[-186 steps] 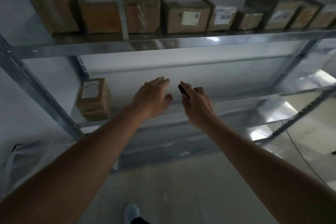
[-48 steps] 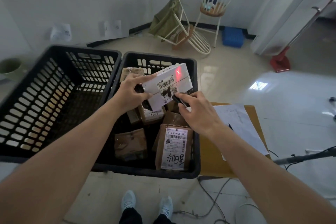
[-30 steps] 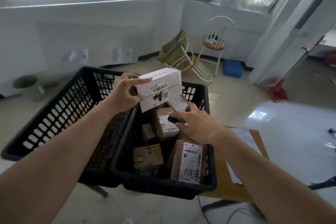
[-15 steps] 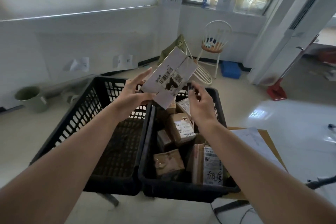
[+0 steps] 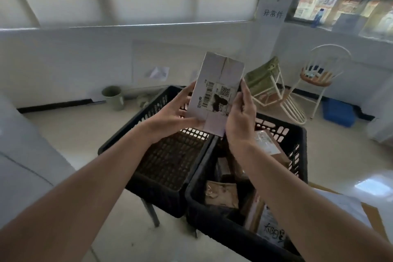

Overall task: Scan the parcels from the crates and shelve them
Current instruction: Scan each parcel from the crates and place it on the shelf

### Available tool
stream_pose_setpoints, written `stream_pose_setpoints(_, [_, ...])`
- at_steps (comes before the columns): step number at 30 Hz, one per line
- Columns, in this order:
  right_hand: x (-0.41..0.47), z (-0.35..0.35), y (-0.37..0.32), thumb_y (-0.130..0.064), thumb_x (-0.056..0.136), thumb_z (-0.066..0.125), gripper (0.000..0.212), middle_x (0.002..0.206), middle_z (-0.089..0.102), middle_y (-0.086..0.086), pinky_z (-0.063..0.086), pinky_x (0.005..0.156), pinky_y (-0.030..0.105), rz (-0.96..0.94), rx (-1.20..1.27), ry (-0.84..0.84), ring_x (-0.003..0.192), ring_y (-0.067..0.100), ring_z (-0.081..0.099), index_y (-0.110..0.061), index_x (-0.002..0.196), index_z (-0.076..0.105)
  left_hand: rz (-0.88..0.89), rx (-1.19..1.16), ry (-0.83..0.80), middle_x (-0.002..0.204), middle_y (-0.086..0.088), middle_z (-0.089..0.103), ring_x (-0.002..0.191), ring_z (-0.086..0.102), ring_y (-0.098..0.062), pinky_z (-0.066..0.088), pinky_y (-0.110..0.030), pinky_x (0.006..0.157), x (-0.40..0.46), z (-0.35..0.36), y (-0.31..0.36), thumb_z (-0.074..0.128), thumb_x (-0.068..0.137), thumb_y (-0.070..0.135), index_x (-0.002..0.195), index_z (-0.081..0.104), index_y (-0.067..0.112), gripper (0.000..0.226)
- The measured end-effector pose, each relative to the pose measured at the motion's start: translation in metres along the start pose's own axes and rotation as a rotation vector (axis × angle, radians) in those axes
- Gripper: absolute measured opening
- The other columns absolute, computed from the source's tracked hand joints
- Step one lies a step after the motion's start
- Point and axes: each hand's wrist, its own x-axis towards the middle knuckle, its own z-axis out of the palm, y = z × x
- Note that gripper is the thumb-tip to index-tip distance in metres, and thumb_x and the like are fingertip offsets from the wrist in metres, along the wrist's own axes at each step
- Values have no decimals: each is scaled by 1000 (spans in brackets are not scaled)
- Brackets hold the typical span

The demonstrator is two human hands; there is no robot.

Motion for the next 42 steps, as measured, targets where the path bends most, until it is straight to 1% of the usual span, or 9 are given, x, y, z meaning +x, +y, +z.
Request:
stream_pose_setpoints(4, [-17,8,-1,-54,110,41,37,136,55,1,59,100,50,1,-9,-165,118,22,64,-69,143,49,8,16,261,137,1,58,104,74,-10,64,-37,86,-39,12,13,77,93,29,157,35,40,77])
stream_pose_setpoints(7, [-35,12,-7,-50,111,43,40,132,55,-2,55,106,46,-21,23,-272,118,18,62,-58,149,51,19,46,386,149,1,54,109,74,-16,64,-44,91,-73,22,14,75,97,27,155,39,31,69])
stream_pose_setpoints(10, [-56,20,-14,-43,113,46,40,132,61,-7,60,99,42,-45,85,-392,118,16,67,-44,152,54,17,90,532,141,10,58,118,70,-16,59,-46,101,-114,30,17,74,95,30,151,43,39,64])
stream_pose_setpoints(14, [-105,38,-24,-59,105,52,36,141,54,3,60,100,48,-8,134,-569,123,22,64,-65,141,54,15,242,727,144,12,52,130,59,-13,53,-29,104,-177,35,21,73,99,20,163,29,38,80])
stream_pose_setpoints(19, [-176,68,-37,-72,93,58,49,144,53,4,59,103,51,-10,181,-760,129,24,62,-65,142,54,-26,375,874,157,6,43,141,47,-5,50,-38,113,-269,33,23,71,99,20,163,29,42,81])
stream_pose_setpoints(25, [-275,105,-63,-64,101,58,47,142,53,7,61,98,52,-36,252,-963,128,23,63,-55,147,55,-68,470,1056,161,8,40,145,47,-19,47,-51,116,-383,34,30,69,95,32,164,31,34,79])
stream_pose_setpoints(34, [-472,159,-109,-75,95,49,51,138,53,4,60,98,55,-95,224,-1185,123,24,63,-67,146,47,-138,655,1273,175,6,16,160,20,-13,44,-53,119,-589,25,39,71,97,25,167,25,22,84])
stream_pose_setpoints(38, [-571,175,-131,-69,100,47,51,137,56,6,59,99,55,-122,247,-1233,123,25,63,-62,150,46,-183,713,1326,176,7,13,160,18,-10,44,-54,119,-688,22,44,70,98,28,167,24,19,83])
stream_pose_setpoints(42, [-663,184,-153,-66,104,43,45,131,51,-5,56,104,51,-110,238,-1294,122,19,61,-66,149,43,-221,714,1382,176,7,14,160,17,-6,43,-52,119,-779,25,49,73,98,25,167,26,16,84])
